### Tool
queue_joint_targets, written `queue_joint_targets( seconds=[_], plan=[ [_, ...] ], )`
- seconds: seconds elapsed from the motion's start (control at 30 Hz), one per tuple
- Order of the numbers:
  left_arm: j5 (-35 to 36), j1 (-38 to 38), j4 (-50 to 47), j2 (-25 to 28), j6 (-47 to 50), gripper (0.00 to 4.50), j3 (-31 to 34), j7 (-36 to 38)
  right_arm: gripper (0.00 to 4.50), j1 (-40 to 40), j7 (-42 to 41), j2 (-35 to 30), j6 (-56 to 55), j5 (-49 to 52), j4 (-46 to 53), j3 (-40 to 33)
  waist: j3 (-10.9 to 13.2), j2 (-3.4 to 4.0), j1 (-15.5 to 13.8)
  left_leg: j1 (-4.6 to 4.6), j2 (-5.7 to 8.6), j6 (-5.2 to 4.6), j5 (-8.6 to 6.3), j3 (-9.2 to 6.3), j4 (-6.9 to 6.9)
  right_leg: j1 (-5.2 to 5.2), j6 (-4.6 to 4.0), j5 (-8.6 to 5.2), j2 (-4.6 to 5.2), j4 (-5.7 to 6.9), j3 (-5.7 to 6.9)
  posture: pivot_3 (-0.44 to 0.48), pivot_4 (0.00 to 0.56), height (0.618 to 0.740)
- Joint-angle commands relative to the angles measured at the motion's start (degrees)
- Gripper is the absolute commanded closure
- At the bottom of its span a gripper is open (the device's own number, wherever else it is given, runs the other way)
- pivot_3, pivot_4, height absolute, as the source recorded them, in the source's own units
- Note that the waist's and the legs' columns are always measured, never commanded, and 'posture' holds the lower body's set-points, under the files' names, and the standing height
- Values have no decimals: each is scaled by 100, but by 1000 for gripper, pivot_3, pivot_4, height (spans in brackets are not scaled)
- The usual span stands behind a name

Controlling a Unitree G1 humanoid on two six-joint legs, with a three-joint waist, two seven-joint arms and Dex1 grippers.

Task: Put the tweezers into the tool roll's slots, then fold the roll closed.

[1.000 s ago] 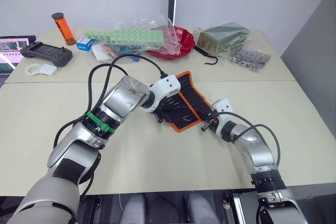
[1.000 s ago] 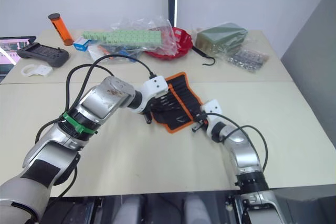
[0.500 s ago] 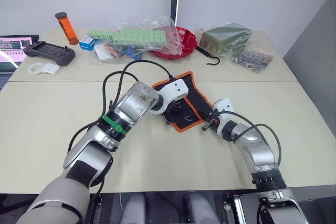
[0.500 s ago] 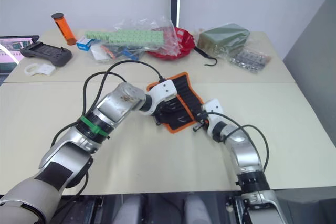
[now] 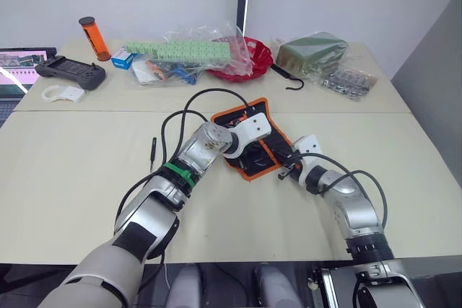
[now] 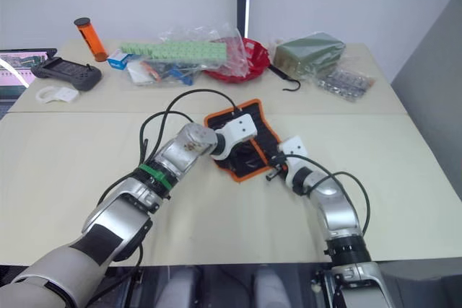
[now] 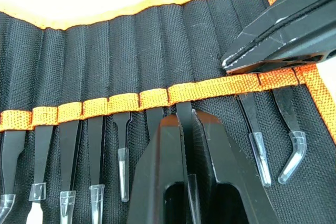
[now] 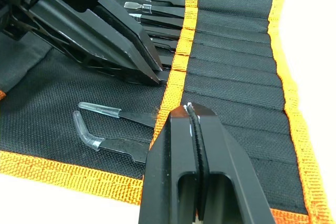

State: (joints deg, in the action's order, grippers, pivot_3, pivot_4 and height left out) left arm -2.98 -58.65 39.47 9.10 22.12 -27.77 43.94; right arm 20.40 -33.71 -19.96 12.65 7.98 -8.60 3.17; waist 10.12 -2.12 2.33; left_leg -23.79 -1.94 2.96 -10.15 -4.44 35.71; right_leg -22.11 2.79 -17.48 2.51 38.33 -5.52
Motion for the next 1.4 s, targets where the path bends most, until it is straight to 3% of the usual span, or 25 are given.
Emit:
queue_joint_targets(
  seconds=[0.03,0.13,0.17,0.3,0.57,0.83,1.03,1.27,1.4],
  plan=[
    [-155,-248,115,-122,-197,4481,134,19,4500,-129,-43,41,94,-27,132,123,0,0,-9,0,1,0,0,0,4,1,1,0,0,2,0,0,150,740],
    [-163,-279,64,-109,-39,4481,223,160,4500,-155,-38,40,98,-30,146,120,0,0,-4,-1,1,0,0,-1,9,2,3,-1,0,8,0,0,150,740],
    [-110,-279,-18,-74,92,3869,296,241,4500,-155,-39,39,94,-31,133,115,0,0,0,-1,1,0,0,-2,9,2,4,-1,0,10,0,0,150,740],
    [-40,-209,-482,147,490,2740,529,447,4500,-128,-46,54,67,-35,49,114,0,0,30,-1,1,-1,-1,-3,8,-1,4,-1,-1,15,0,0,150,740],
    [208,43,-1844,894,1272,33,1223,520,4500,-16,-120,84,33,-58,-125,184,0,2,66,2,-1,-2,-2,-5,6,-5,4,-1,-1,28,0,0,150,740],
    [697,641,-2947,1918,1751,12,2551,183,4500,138,-183,100,-98,-116,-424,234,0,2,144,8,-1,-2,-2,-11,6,-5,3,-1,-1,49,1,0,150,740],
    [744,2027,-3952,2745,2045,12,3385,-270,4500,311,-322,82,-236,-152,-755,285,0,3,189,28,-5,-3,-4,-7,2,-4,1,0,-1,58,-1,0,150,740],
    [1061,3661,-5302,2866,2188,12,4502,-784,4500,500,-515,44,-443,-191,-1172,318,0,-9,134,29,-7,-4,-5,-6,6,0,0,1,2,56,1,0,150,740],
    [1629,4613,-6176,2526,2567,12,5506,-975,4500,622,-597,84,-596,-203,-1439,341,-2,-11,153,37,-10,-4,-5,-4,4,5,-1,1,4,56,2,0,150,740]
  ],
)
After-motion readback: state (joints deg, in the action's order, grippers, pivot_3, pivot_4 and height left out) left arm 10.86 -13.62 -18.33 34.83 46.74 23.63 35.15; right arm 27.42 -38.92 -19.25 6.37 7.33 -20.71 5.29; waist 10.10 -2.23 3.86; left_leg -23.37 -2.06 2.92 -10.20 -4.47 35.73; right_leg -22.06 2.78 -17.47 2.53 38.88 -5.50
